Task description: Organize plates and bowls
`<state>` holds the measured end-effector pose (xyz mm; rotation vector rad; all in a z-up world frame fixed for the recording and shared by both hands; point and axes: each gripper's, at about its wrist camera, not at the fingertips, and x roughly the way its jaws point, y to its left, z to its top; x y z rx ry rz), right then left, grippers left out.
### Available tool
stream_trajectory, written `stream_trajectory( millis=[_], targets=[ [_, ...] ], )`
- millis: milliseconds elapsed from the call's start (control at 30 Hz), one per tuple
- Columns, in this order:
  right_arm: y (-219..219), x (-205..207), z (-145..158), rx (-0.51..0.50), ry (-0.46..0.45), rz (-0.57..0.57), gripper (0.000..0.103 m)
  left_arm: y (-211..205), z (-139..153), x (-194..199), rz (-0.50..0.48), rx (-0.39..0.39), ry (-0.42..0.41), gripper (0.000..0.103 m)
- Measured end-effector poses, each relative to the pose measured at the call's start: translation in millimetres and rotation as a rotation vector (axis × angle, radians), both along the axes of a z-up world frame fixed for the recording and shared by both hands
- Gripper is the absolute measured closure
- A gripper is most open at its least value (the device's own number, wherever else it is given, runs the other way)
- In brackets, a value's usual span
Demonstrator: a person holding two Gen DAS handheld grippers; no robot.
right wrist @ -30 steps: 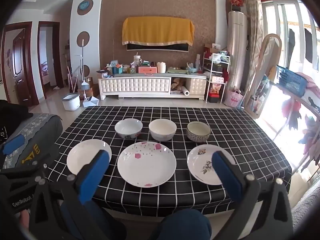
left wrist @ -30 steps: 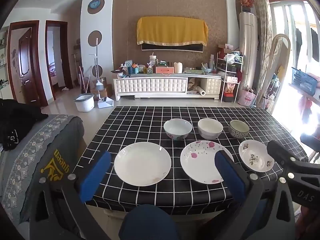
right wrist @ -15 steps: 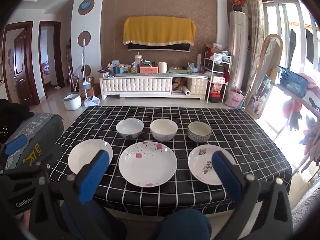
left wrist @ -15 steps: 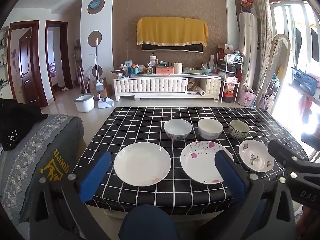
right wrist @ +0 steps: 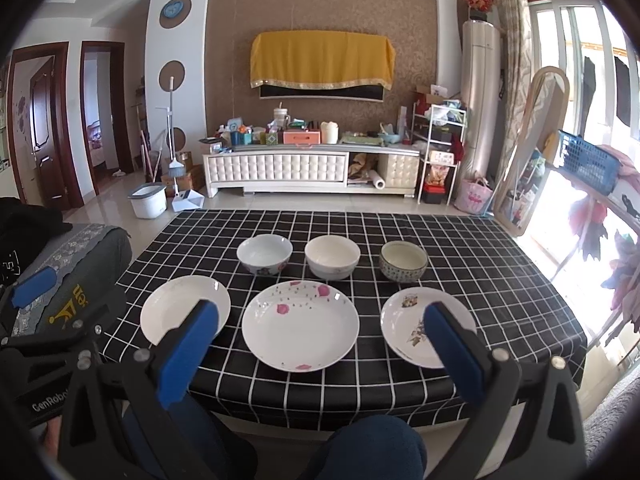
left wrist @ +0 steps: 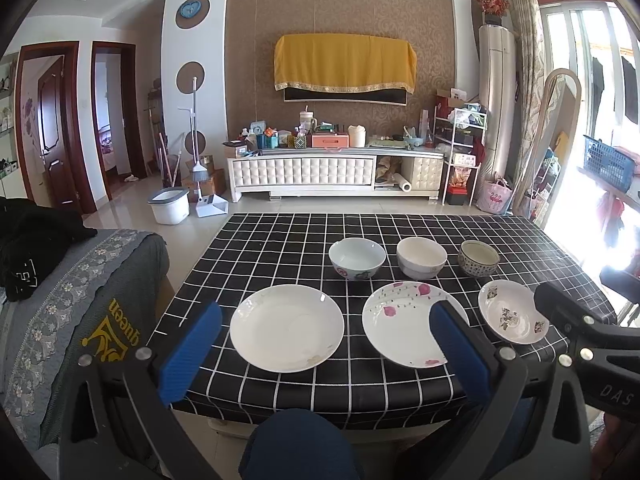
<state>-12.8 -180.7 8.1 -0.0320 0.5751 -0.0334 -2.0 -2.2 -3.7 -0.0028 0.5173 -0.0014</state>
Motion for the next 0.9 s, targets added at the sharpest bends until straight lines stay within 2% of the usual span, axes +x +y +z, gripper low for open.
stream_trajectory(
  millis=[900],
  targets=[
    [-1.2,0.8,-2.4,-0.024,0.011,-0.004,0.0,2.9,1.7,-3.0,-0.006,0.011,-0.008,0.0]
  ],
)
